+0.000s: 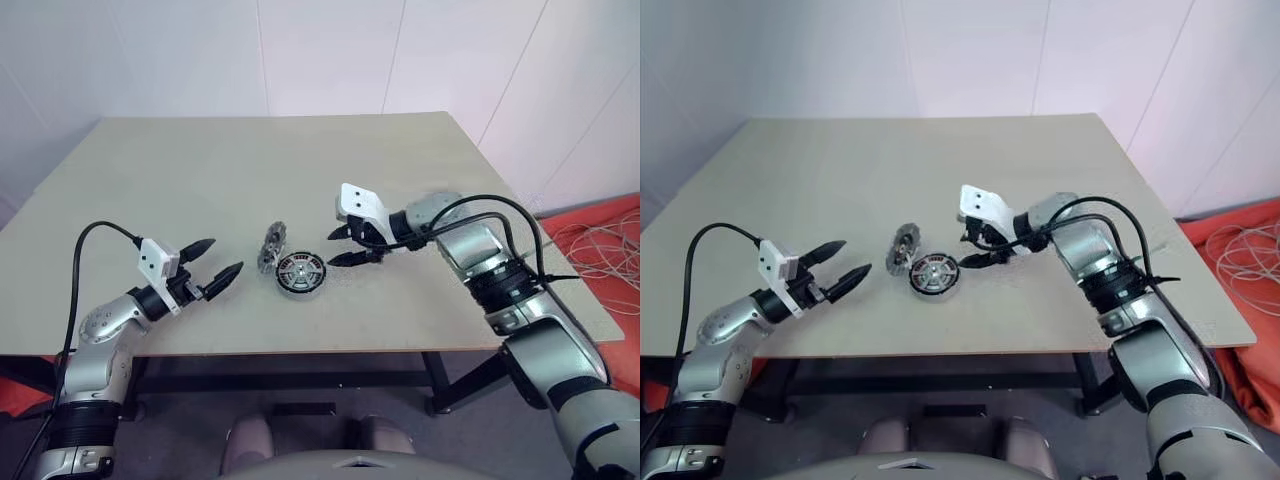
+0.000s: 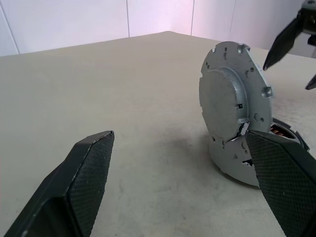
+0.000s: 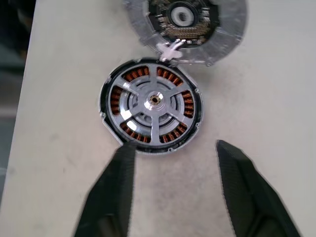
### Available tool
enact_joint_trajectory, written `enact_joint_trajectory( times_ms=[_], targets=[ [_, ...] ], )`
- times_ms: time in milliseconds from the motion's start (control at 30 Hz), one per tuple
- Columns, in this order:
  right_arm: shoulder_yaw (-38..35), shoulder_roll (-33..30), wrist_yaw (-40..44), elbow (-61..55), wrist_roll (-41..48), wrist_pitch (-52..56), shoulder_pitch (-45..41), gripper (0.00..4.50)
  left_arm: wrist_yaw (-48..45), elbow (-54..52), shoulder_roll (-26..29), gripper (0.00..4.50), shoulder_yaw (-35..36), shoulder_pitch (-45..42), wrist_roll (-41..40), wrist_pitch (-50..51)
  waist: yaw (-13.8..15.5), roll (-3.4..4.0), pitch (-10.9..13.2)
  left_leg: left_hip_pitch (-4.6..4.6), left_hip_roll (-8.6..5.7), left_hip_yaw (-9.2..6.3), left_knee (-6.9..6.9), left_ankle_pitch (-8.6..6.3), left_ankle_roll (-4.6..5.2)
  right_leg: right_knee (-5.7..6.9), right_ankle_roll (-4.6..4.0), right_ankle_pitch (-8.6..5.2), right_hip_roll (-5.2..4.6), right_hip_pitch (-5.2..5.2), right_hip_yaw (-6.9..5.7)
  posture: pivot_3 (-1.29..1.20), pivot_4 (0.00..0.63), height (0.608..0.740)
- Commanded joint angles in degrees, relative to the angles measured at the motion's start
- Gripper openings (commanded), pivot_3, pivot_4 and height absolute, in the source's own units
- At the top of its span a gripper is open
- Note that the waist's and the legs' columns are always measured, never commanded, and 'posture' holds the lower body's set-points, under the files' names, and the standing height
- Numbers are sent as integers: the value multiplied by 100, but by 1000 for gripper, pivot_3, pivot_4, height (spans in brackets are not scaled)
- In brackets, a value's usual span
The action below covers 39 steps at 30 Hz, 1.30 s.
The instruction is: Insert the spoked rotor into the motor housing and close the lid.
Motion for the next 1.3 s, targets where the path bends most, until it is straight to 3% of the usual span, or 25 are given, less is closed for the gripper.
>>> enact_joint_trajectory(
  times_ms=[33,67,367,567,800,933,1233,1300],
  targets=[
    [352,-89,173,439,-571,-1451,-441,4091,-28,-78,80,4500,71,-71,-19,-57,-3,0,0,0,-1,0,1,0,0,0,0,0,0,0,0,0,0,740],
    [459,-79,182,656,-736,-1902,-542,4474,-26,-81,80,4500,78,-60,-20,-61,-8,-1,0,-1,-1,0,4,0,0,0,0,0,0,0,1,0,0,740],
    [1369,351,-1191,3253,-2456,-6865,-1685,4474,54,-215,59,4500,137,104,-39,-98,-48,-3,1,-29,0,2,18,0,1,4,-6,3,-1,-29,0,0,0,740],
    [1616,600,-677,3784,-2511,-7368,-1813,4474,89,-280,69,4500,161,191,-57,-103,-51,-3,2,-53,-1,0,21,-9,15,6,-50,29,0,-42,0,0,0,740],
    [1657,835,-515,3917,-2666,-7119,-1733,4474,78,-224,69,4500,100,56,-33,-79,-75,-2,2,-60,3,0,30,-12,20,18,-57,33,1,-45,0,0,0,740],
    [1649,914,-358,3931,-2672,-6913,-1688,3575,73,-215,65,4500,94,35,-27,-83,-76,-2,2,-52,2,0,43,-12,20,36,-57,32,0,-43,4,0,0,740],
    [1524,1029,-89,3580,-2528,-6270,-1520,373,106,-230,36,4500,85,46,-17,-96,-56,0,5,-44,9,-6,97,-12,18,90,-31,-2,0,-45,6,0,0,740],
    [1439,1030,108,3347,-2428,-5855,-1434,4,114,-225,21,4500,72,44,-12,-103,-62,-6,7,-44,11,-9,106,-12,18,90,-31,-2,0,-40,6,0,0,740]
  ],
)
